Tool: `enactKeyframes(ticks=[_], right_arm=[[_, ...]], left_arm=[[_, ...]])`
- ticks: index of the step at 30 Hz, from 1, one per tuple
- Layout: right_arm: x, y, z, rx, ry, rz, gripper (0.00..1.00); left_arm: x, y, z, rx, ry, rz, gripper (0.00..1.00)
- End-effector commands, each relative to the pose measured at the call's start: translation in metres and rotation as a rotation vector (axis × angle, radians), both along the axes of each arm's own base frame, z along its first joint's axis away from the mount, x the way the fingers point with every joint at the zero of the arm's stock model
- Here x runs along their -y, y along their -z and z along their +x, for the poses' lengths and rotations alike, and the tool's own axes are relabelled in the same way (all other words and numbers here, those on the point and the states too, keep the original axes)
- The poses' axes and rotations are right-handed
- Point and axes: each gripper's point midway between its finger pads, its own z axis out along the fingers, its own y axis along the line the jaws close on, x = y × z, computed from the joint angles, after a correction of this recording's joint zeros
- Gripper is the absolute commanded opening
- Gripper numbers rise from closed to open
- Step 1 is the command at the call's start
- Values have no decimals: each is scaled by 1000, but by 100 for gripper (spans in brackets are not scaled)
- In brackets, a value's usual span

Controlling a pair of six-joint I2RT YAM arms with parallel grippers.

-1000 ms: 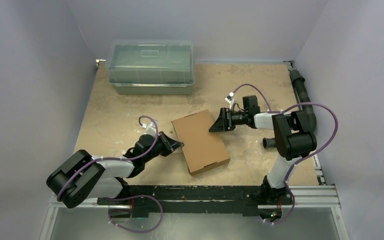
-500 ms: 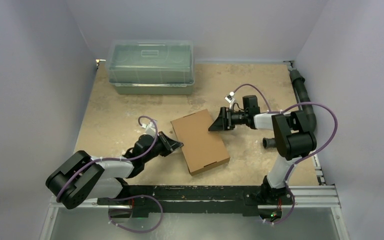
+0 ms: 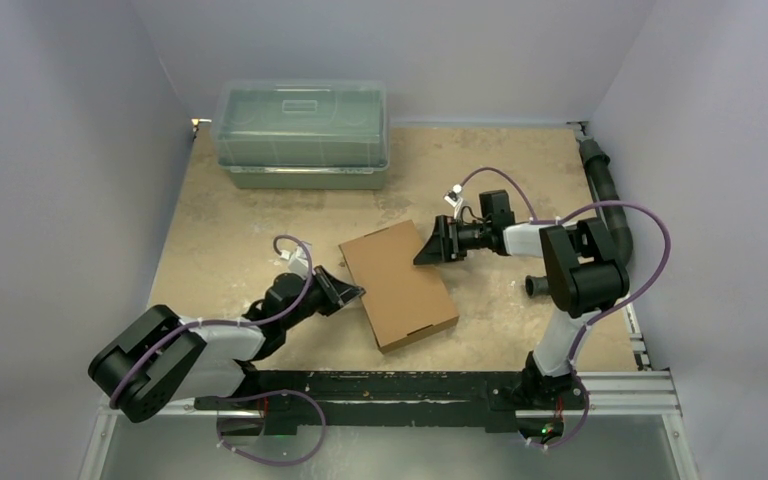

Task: Fold the paper box

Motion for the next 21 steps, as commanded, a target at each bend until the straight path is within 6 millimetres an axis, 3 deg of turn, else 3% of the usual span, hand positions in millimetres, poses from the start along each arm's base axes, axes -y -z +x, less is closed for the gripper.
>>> enactKeyframes(ticks=[1,6,21], right_arm=[[-1,6,-2,1,-20,-39,99],[-2,-6,-3,46,-61,-21,99],[-26,-5,-36,-48,-165,91,98]], left_arm=[[-15,34,-21,-78,31,94,0],[-21,34,-23,-77,22,93,0],[-22,36,-24,-80,28,92,0]])
